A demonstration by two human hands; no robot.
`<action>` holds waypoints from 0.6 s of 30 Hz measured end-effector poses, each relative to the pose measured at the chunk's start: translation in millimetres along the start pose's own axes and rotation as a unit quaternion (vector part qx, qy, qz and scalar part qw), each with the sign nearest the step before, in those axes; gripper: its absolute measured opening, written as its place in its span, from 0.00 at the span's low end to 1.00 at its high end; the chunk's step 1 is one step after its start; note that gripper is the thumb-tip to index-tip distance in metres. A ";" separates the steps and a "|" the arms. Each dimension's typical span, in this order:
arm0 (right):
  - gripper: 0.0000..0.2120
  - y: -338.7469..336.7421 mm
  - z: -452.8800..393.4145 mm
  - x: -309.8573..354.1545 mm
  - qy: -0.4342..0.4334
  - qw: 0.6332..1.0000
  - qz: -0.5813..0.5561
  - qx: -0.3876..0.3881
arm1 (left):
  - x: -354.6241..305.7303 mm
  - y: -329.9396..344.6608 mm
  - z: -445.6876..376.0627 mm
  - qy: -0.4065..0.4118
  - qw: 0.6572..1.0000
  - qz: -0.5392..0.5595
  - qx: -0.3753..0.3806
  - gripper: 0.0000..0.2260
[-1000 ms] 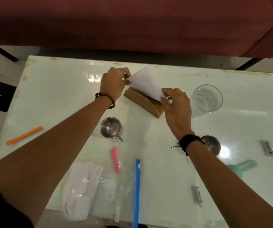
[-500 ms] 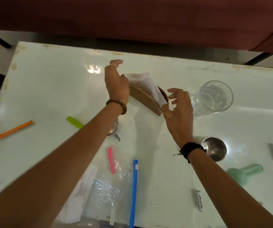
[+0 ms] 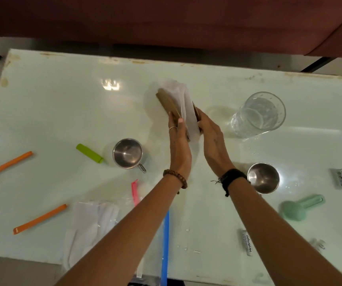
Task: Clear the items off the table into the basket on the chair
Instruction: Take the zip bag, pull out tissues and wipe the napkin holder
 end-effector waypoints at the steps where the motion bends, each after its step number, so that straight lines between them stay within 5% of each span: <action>1: 0.20 1.7 4.4 -2.0 0.005 1.000 -0.012 -0.009 | 0.6 -2.1 -1.4 0.002 1.000 -0.024 0.018 0.21; 8: 0.21 0.8 34.9 -11.6 0.014 0.998 -0.046 -0.043 | 0.5 -16.8 -3.6 -0.034 0.985 -0.123 0.116 0.20; 18: 0.23 -4.5 41.8 -10.1 0.002 0.999 -0.027 -0.019 | 2.1 -15.9 1.8 -0.043 0.981 -0.137 0.127 0.20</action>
Point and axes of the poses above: each hand's wrist, its own z-axis away from the middle knuckle, its own y-axis out of the palm, x = y × z, the point moved 2 cm from there along -z, towards the middle knuckle, and after that the axes turned 2 degrees about -y, right-handed, at the moved point
